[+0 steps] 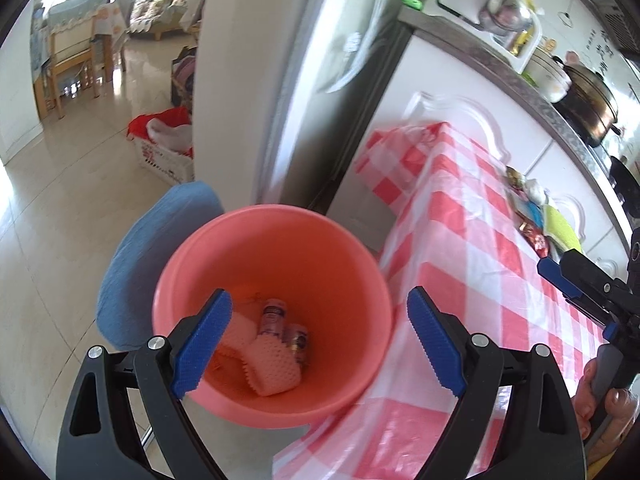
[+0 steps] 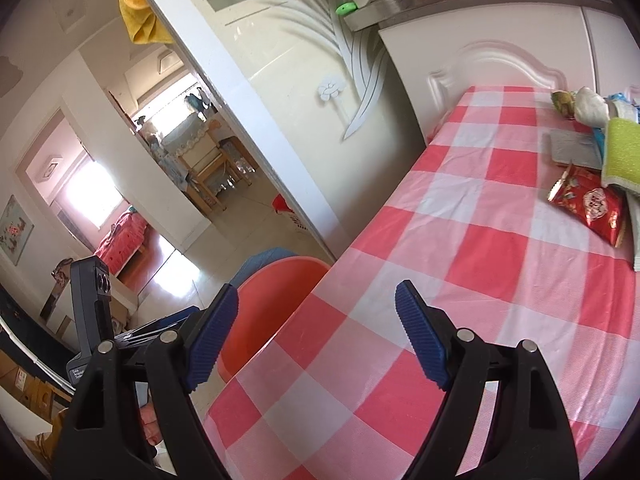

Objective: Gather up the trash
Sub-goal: 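Move both open tools back over the table, then grasp the green snack packet with the left tool while the right tool grasps the blue cloth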

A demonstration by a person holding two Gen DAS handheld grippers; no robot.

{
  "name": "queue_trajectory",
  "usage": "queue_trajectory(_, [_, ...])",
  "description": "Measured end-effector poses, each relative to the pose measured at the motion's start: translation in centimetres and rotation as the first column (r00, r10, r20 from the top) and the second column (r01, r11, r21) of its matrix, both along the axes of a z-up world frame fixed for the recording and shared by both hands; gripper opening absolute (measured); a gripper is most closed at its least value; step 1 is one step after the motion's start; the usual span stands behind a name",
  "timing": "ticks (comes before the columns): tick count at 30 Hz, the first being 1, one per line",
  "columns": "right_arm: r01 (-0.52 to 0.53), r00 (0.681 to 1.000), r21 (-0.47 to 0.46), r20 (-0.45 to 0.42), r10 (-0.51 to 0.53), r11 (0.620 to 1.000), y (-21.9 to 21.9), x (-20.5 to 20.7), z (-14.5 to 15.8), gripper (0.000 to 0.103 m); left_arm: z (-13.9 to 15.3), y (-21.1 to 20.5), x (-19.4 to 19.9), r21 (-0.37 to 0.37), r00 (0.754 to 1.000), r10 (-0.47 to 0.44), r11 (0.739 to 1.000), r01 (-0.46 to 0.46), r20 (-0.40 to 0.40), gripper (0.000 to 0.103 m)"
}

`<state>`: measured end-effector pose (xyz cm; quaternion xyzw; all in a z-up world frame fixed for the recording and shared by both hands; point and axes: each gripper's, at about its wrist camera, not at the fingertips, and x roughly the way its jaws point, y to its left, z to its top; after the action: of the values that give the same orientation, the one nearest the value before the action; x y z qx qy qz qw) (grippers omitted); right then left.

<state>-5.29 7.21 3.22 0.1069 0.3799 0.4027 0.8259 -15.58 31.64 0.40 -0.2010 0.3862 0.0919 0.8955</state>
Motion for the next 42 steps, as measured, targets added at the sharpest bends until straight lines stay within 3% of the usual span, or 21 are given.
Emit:
queue_trajectory(12, [0.078,0.997,0.06,0.008,-0.078,0.995,-5.4,-0.1,1.0,0.081,2.1,-4.4,1.8,0.037,0.997,-0.074,0.997,0.074,0.005,0.089])
queue_trajectory(18, [0.169,0.986,0.096,-0.019,-0.168,0.981,-10.7,1.4,1.9,0.081,4.3,-7.9,4.9,0.051,0.986,-0.159,0.987,0.156,0.058,0.089])
queue_trajectory(23, [0.29,0.956,0.097,0.009,-0.292,0.952,-17.4,4.1,3.8,0.081,6.8,-12.4,10.0,0.043,0.955,-0.267,0.964,0.264,0.131,0.089])
queue_trajectory(29, [0.422,0.906,0.063,0.018,-0.424,0.904,-24.9,10.4,5.0,0.081,9.1,-18.5,18.6,0.053,0.91,-0.361,0.932,0.358,0.203,0.089])
queue_trajectory(33, [0.46,0.888,0.036,-0.003,-0.46,0.887,-28.1,15.4,4.3,0.07,9.4,-22.4,24.8,0.063,0.889,-0.407,0.913,0.403,0.208,0.089])
queue_trajectory(37, [0.478,0.878,-0.002,-0.03,-0.478,0.878,-29.9,19.9,2.7,0.067,8.5,-25.0,30.4,0.058,0.887,-0.426,0.904,0.423,0.178,0.089])
queue_trajectory(42, [0.455,0.888,-0.021,-0.065,-0.455,0.89,-30.0,24.0,1.0,0.067,6.8,-26.4,36.3,0.05,0.905,-0.408,0.913,0.405,0.12,0.089])
